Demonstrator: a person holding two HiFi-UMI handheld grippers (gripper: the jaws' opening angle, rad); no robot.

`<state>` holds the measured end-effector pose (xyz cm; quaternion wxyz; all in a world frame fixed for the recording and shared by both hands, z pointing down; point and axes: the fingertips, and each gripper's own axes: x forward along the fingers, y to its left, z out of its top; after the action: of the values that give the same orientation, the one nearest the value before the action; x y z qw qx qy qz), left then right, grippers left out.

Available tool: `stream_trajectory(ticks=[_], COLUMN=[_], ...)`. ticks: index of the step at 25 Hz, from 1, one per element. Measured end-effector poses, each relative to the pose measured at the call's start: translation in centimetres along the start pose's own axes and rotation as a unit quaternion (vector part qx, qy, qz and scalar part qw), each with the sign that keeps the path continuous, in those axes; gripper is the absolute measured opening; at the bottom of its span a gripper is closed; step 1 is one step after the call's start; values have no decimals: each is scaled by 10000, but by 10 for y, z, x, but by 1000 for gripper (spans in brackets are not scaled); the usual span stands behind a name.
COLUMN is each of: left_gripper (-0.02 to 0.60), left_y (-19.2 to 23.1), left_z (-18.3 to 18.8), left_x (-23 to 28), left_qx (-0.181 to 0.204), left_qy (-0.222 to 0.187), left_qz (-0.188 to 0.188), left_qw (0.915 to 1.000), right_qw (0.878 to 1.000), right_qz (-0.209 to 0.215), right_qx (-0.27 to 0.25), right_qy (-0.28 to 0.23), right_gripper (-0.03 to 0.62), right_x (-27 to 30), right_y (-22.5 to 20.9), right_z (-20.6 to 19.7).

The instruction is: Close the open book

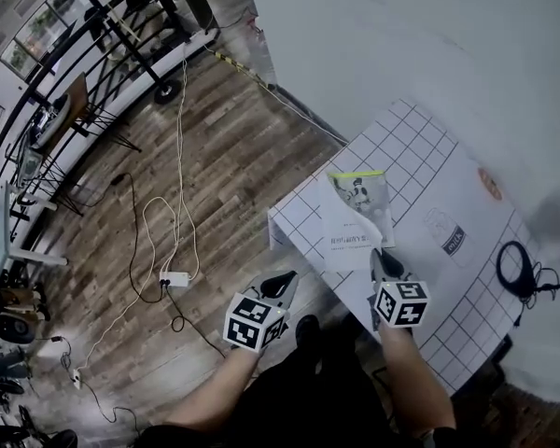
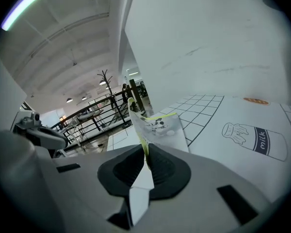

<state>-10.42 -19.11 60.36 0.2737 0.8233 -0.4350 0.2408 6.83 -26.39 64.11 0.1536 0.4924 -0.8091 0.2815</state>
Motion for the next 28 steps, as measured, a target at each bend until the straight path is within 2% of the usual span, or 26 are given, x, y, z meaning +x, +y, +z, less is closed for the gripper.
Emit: stream_trajectory(ticks=[6, 8, 10, 14, 19, 24, 28], left_gripper=[12, 12, 12, 12, 12, 12, 12], left_y=[11, 15, 18, 21, 26, 28, 26], left_z=[-8, -8, -4, 8, 26, 45, 65], left_x=[-11, -15, -19, -27, -39, -55, -70], left_qx=[-100, -132, -183, -198, -280, -298, -150], left_qy=[-50, -99, -199, -405, -668, -929, -1111], left_qz=[-6, -17, -38, -130, -178, -183, -250], left_qw=[9999, 9999, 9996, 9989, 9972, 9951, 9934], right_qw=[9975, 9943, 9914, 9914, 9909, 9915, 9946], right_qz=[-116, -72, -42, -22, 19, -219, -476], right_qx=[-652, -967, -1133, -1026, -1145, -1181, -911], right_qy=[251, 447, 647, 812, 703, 505, 172], right_gripper=[71, 124, 132, 132, 127, 120, 113], right_x=[2, 1, -4, -14, -27, -47, -70], right_y=[19, 27, 34, 43, 61, 55, 46], right_z=[-9, -20, -36, -49, -30, -7, 14])
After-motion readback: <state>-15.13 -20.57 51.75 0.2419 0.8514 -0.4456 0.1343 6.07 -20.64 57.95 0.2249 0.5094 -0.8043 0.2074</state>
